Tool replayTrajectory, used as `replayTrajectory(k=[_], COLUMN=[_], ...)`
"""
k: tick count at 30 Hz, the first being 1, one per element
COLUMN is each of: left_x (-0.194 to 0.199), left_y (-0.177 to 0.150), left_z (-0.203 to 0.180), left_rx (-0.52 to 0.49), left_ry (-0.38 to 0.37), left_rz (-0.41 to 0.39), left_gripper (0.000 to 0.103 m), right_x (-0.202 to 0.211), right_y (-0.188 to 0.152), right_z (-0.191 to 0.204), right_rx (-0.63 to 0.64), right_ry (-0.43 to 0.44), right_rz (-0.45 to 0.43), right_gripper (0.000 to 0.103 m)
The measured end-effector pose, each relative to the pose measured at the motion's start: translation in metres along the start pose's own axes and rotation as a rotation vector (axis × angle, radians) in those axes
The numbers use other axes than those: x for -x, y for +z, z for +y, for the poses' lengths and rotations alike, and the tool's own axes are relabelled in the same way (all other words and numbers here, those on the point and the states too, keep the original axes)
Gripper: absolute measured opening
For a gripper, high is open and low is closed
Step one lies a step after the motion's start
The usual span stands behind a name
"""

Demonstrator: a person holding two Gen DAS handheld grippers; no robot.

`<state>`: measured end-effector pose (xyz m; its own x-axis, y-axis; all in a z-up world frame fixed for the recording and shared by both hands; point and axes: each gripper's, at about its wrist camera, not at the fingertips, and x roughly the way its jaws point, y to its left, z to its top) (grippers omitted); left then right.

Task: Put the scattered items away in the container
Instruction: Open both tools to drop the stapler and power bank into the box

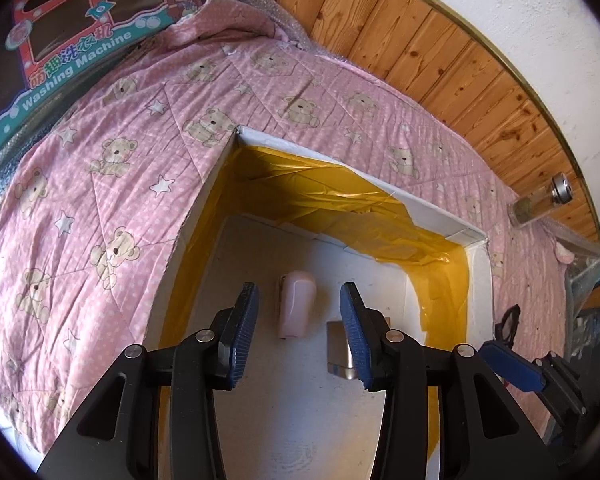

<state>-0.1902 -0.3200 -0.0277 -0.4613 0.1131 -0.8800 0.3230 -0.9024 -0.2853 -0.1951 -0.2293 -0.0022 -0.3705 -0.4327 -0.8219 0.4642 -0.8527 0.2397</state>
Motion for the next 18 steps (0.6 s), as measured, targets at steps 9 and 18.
replayTrajectory(k=[9, 18], left_x=[0.054, 0.084], left_y=[-0.039, -0.102], left_z=[-0.018, -0.048], left_rx=[-0.054, -0.091], left_ry=[-0.012, -0.078], left_rz=[-0.060, -0.049], left_gripper=[0.045, 0.045], right_x=[0.052, 0.092], right_y=[-0.048, -0.092], right_z=[0.017, 0.006], right_rx=[0.005, -0.057], right_ry=[0.081, 0.159], right_rz=[-0.101, -0.182], right_gripper=[0.050, 0.049])
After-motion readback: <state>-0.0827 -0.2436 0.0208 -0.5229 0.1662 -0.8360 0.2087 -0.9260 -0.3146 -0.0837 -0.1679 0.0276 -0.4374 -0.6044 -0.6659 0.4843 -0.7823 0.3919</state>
